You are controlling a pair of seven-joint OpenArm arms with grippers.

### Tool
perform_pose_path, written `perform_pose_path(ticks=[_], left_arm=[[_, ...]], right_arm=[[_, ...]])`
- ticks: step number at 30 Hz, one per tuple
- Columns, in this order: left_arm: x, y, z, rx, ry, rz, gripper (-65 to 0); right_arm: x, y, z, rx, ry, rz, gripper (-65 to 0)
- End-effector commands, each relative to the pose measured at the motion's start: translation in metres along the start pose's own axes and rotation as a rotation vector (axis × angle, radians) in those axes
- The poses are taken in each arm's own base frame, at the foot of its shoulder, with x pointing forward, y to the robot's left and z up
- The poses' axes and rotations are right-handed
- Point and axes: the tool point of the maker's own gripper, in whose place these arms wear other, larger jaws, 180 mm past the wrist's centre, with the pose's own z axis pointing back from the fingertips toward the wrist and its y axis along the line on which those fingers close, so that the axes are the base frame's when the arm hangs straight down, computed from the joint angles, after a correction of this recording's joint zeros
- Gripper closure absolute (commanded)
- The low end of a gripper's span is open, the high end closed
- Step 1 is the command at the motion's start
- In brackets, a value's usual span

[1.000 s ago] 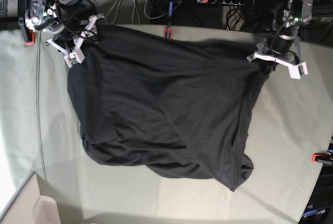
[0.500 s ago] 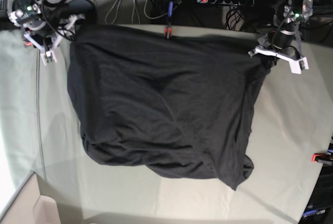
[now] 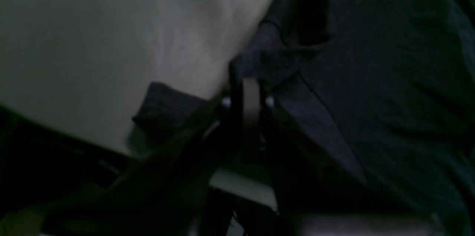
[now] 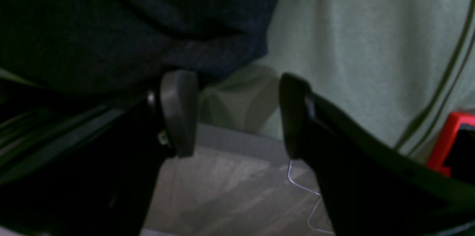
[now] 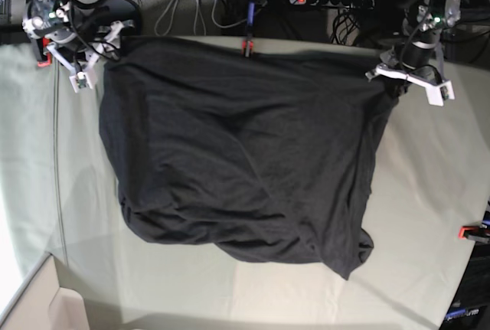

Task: Layout the t-shirt on the table in an organized manner, then fold the t-shirt properly
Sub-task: 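Grasp opposite shirt corners with both grippers and lift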

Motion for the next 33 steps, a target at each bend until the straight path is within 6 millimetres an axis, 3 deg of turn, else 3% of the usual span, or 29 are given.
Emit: perform_pose_path(ticks=[1, 16, 19, 23, 27, 30, 33], left_arm=[[0.010, 0.002, 0.002, 0.000, -0.032, -0.017, 0.0], [0.008, 0.004, 0.002, 0.005, -0.027, -0.018, 0.0], [0.009, 0.003, 0.002, 0.004, -0.028, -0.018, 0.0], [0.010, 0.002, 0.003, -0.001, -0.032, -0.018, 0.0], [0.014, -0.001, 0.003, -0.006, -0.042, -0.019, 0.0], [0.028, -0.014, 0.007, -0.042, -0.079, -0.023, 0.0], [0.046, -0.030, 0.011, -0.081, -0.127, -0.028, 0.0]], right_arm=[[0.007, 0.004, 0.001, 0.010, -0.025, 0.001, -34.8], [0.019, 0.020, -0.005, 0.042, -0.053, -0.019, -34.1], [0.027, 0.020, -0.006, 0.041, -0.068, -0.018, -25.4], [0.028, 0.018, -0.005, 0.037, -0.071, -0.019, 0.0], [0.033, 0.008, 0.003, 0.005, -0.089, -0.004, 0.0], [0.043, -0.004, 0.020, -0.046, -0.128, 0.018, 0.0], [0.067, -0.011, 0.044, -0.101, -0.203, 0.064, 0.0]])
